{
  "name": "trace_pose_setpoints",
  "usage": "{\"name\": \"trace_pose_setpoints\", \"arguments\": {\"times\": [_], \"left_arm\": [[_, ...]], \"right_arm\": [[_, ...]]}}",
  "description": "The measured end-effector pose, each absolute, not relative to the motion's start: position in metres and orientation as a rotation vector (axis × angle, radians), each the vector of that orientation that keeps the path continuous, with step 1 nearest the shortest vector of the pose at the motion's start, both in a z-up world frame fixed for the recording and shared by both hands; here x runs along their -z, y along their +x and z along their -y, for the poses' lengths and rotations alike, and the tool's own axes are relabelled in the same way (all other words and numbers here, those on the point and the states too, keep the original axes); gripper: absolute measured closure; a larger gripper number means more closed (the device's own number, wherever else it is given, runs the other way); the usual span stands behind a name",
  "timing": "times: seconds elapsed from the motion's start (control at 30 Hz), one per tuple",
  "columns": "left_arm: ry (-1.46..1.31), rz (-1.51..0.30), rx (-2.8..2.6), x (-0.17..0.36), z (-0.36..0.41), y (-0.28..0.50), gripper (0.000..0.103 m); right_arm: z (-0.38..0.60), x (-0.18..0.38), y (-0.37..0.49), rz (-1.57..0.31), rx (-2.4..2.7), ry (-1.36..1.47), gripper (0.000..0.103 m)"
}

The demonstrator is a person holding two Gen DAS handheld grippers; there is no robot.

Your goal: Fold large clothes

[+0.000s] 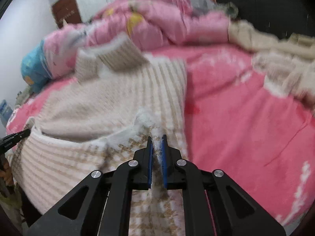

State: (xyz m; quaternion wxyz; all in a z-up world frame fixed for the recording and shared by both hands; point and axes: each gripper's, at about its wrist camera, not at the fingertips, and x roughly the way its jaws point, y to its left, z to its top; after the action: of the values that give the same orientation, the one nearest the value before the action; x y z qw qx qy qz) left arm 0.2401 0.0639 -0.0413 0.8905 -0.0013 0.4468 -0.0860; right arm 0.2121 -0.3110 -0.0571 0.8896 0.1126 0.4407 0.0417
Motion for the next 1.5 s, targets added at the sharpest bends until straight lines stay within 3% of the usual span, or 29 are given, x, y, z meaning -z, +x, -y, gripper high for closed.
{"name": "trace_pose_setpoints", "arguments": {"times": [0.1,0.17,0.2,0.23,0.4,0.57,0.67,0.7,0.83,0.97,1.07,1.3,1.5], "left_arm": [[-0.031,-0.921,0.189,0.055,-0.069,0.242,0.093],[-0.087,-0.925,0.198,0.054,-0.075,0.243,0.092],[-0.106,-0.928,0.204,0.055,-0.079,0.243,0.092],[-0.134,-0.932,0.213,0.056,-0.083,0.244,0.092],[-0.19,-0.938,0.238,0.055,-0.087,0.245,0.092],[-0.267,-0.925,0.269,0.049,-0.097,0.241,0.089],[-0.258,-0.849,0.264,0.029,-0.098,0.227,0.073],[-0.249,-0.805,0.269,0.02,-0.099,0.219,0.064],[-0.244,-0.75,0.317,0.003,-0.094,0.203,0.062],[-0.249,-0.795,0.408,0.003,-0.073,0.192,0.062],[-0.186,-0.828,0.521,0.007,-0.044,0.174,0.062],[-0.042,-0.939,0.492,0.054,0.002,0.168,0.06],[-0.061,-0.916,0.468,0.058,-0.001,0.168,0.06]], "right_arm": [[0.322,0.052,0.21,-0.91,-0.11,0.3,0.093],[0.325,0.037,0.203,-0.9,-0.062,0.281,0.08],[0.327,0.031,0.198,-0.884,-0.031,0.267,0.063],[0.33,0.02,0.191,-0.851,-0.006,0.26,0.057],[0.318,-0.021,0.162,-0.723,-0.116,0.276,0.057],[0.276,0.008,0.19,-0.826,-0.2,0.185,0.068],[0.284,0.056,0.215,-0.973,-0.033,0.116,0.072],[0.291,0.07,0.218,-0.994,-0.04,0.158,0.083],[0.303,0.062,0.212,-0.985,-0.048,0.243,0.088],[0.275,0.017,0.187,-0.902,-0.122,0.163,0.082],[0.236,-0.002,0.163,-0.865,-0.313,0.117,0.071],[0.177,0.076,0.183,-1.045,-0.388,0.011,0.066],[0.19,0.052,0.189,-1.009,-0.361,0.107,0.065]]}}
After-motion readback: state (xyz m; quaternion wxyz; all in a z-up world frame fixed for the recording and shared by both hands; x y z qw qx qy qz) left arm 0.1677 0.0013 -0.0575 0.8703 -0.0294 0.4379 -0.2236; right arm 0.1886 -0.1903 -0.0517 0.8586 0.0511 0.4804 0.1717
